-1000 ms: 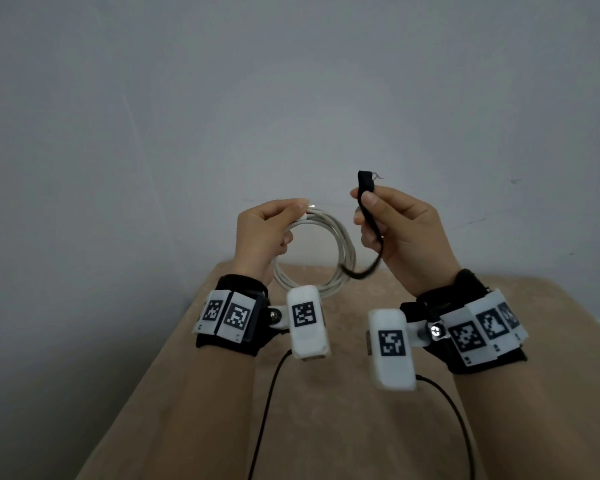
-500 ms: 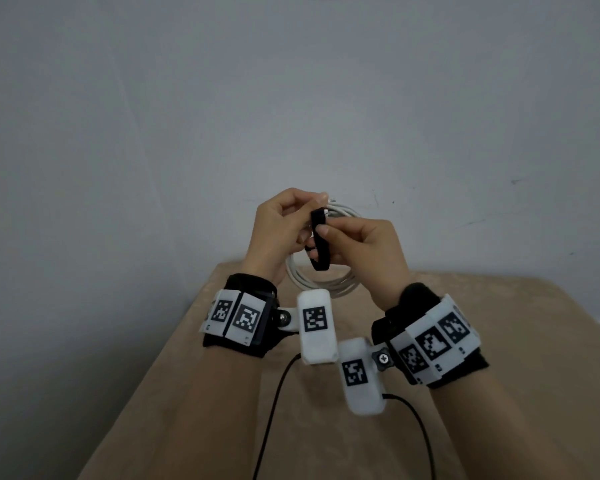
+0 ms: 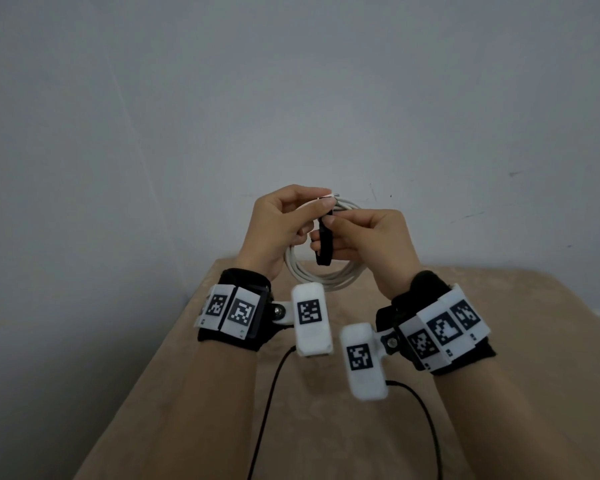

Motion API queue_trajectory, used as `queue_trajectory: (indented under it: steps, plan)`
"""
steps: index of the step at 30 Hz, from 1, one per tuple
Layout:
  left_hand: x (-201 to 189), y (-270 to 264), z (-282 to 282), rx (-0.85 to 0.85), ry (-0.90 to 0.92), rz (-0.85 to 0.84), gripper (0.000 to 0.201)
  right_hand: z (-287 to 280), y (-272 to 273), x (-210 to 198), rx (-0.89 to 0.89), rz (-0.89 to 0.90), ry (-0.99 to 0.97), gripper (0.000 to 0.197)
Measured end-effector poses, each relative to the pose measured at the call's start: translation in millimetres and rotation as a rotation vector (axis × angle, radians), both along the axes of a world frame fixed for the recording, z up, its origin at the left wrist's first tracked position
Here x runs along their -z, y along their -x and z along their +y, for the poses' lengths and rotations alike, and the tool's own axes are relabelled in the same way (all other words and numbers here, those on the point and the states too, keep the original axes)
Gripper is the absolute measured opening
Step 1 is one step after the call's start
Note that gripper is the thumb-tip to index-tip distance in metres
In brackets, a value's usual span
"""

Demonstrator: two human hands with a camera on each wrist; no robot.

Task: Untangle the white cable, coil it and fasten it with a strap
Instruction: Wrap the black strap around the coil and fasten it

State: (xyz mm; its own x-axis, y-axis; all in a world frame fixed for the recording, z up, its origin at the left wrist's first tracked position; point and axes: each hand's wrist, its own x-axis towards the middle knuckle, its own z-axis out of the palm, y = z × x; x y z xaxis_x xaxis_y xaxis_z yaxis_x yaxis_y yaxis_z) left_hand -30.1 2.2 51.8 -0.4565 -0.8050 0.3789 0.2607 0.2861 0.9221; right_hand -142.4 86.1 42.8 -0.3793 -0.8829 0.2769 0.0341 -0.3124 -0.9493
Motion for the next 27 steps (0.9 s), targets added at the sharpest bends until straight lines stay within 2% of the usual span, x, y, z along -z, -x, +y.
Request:
queue_trajectory:
  steps: [6,11,13,15,18,21,23,27]
  plan:
    - [2,-1,-1,-0.02,-0.022,0.013,0.012,7,11,-7,0.008,0.124,-0.036,0.02]
    - [-2,-3,1,0.05,-0.014,-0.009,0.017,12,40,-11,0.24,0.091,0.014,0.03]
    - [-5,-2,4,0.101,0.011,-0.039,0.015,9,47,-6,0.273,0.187,-0.029,0.032]
    - [-7,0,8,0.153,0.037,-0.067,0.013,7,48,-2,0.196,0.27,-0.129,0.035]
    - [-8,2,11,0.197,0.062,-0.098,0.01,6,45,3,0.017,0.237,-0.283,0.039]
    - [-6,2,12,0.207,0.062,-0.115,0.01,9,46,6,-0.196,0.102,-0.272,0.03]
    - [-6,2,12,0.212,0.059,-0.114,0.01,13,49,7,-0.314,-0.006,-0.267,0.032]
    - [-6,1,11,0.237,0.07,-0.117,0.011,16,55,9,-0.421,-0.136,-0.196,0.033]
